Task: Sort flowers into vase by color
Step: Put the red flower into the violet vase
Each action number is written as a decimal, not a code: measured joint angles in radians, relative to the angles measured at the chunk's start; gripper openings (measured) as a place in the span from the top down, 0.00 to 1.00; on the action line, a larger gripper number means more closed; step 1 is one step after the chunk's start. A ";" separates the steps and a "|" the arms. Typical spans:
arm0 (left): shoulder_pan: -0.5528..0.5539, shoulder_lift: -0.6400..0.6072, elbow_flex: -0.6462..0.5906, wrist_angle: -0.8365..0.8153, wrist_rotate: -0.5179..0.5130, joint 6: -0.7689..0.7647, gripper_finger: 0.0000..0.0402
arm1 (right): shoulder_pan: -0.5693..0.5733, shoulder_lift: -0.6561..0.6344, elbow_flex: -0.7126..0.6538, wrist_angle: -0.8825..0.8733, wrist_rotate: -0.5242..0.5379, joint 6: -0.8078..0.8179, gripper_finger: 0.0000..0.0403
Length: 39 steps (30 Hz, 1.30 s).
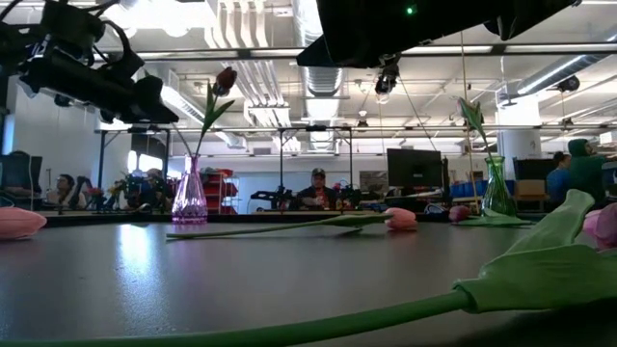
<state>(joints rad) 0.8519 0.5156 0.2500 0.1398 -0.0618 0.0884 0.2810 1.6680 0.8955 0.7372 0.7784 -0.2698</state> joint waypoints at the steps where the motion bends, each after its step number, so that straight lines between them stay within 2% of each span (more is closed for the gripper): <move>1: -0.001 0.000 -0.002 0.000 0.001 0.003 0.68 | 0.000 0.000 0.000 -0.001 0.000 -0.007 0.97; 5: -0.001 0.012 -0.022 0.043 0.001 0.007 0.78 | 0.000 0.000 0.000 0.000 0.000 -0.019 0.97; 11: 0.000 0.061 -0.077 0.248 -0.016 0.000 0.97 | 0.000 0.000 0.000 0.000 0.000 -0.018 0.97; 15: 0.001 0.105 -0.070 0.283 -0.059 0.009 0.99 | 0.000 0.000 0.000 0.000 0.000 -0.019 0.97; 20: 0.002 0.183 -0.068 0.299 -0.061 0.014 1.00 | 0.000 0.000 0.000 0.000 -0.001 -0.018 0.97; 23: 0.002 0.236 -0.068 0.324 -0.066 0.001 1.00 | 0.000 0.000 0.000 0.000 -0.001 -0.018 0.97; 27: 0.003 0.262 -0.068 0.335 -0.158 -0.029 0.97 | 0.000 0.000 0.000 0.000 -0.001 -0.018 0.97; 34: 0.002 0.210 -0.068 0.331 -0.161 -0.061 0.81 | 0.000 0.000 0.000 -0.004 -0.001 -0.018 0.97; 39: 0.002 0.171 -0.081 0.328 -0.104 -0.112 0.69 | 0.000 0.000 0.000 -0.005 -0.001 -0.018 0.97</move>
<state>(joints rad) 0.8541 0.6863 0.1692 0.4683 -0.1658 -0.0235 0.2810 1.6680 0.8955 0.7325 0.7776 -0.2878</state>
